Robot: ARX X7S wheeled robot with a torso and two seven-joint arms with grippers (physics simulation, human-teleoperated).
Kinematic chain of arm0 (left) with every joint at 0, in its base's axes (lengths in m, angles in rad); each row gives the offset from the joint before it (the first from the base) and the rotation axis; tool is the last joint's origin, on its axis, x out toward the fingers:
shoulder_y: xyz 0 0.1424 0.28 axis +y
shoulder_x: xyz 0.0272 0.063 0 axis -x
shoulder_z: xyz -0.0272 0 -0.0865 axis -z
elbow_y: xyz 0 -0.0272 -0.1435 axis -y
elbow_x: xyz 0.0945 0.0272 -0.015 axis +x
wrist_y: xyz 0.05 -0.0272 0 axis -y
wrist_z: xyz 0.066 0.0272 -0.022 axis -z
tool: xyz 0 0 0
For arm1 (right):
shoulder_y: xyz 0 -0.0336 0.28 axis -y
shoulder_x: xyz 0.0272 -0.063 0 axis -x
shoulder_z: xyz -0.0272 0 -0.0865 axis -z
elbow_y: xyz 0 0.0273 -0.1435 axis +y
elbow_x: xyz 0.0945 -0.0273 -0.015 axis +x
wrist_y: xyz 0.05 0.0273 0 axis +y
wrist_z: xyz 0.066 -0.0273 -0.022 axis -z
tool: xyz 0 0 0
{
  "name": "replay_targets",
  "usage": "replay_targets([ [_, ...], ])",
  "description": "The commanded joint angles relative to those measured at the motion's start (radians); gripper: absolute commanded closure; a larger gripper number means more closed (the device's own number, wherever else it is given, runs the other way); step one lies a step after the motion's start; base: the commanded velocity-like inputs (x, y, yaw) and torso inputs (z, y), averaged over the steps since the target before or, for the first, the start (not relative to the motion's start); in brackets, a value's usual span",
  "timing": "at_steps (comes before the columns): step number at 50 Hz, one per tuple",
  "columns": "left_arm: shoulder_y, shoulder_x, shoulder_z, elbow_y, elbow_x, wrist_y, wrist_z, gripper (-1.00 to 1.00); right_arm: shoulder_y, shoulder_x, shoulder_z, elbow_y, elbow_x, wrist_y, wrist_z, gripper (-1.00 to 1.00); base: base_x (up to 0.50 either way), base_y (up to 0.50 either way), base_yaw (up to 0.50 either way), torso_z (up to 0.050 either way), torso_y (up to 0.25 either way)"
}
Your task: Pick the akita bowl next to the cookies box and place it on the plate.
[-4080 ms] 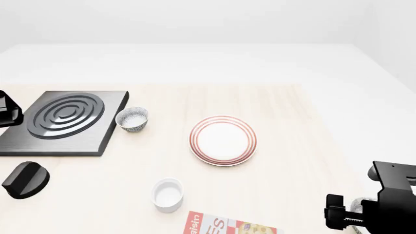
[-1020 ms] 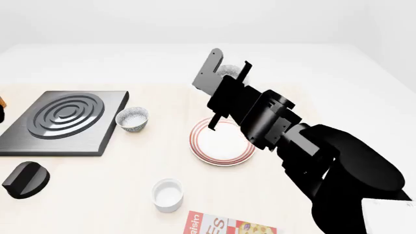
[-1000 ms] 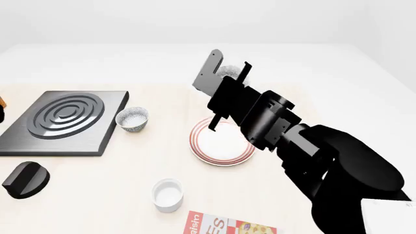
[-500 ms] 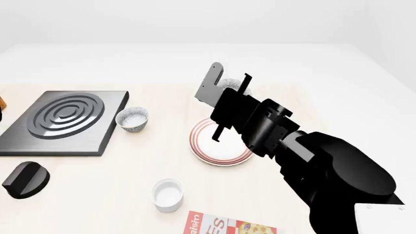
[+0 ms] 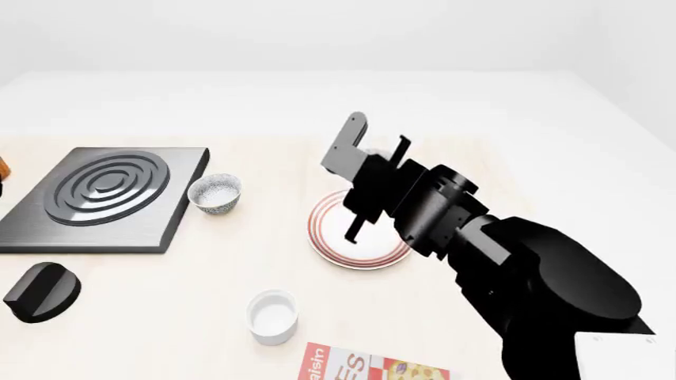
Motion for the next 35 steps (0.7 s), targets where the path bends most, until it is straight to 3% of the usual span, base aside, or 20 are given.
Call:
replay_targets([
  [1,0.010,0.006,-0.009,0.003,0.006,0.003,0.007,-1.00,0.000,-0.001,0.006,0.001,-0.006,0.007,-0.033,1.00,0.00,0.00,0.00,0.000,0.000],
  [16,0.030,0.010,-0.006,0.013,0.034,0.019,0.038,-1.00,-0.008,-0.001,0.002,-0.014,0.008,0.003,-0.042,1.00,0.00,0.00,0.00,0.000,0.001],
  [26,0.045,0.015,-0.041,0.022,0.027,0.023,0.044,-1.00,-0.004,-0.001,0.003,-0.025,0.022,-0.005,-0.038,1.00,0.00,0.00,0.00,0.004,-0.216],
  [35,0.053,0.026,-0.063,0.023,0.020,0.027,0.041,-1.00,0.001,-0.001,0.003,-0.029,0.036,-0.013,-0.036,1.00,0.00,0.00,0.00,0.000,0.000],
])
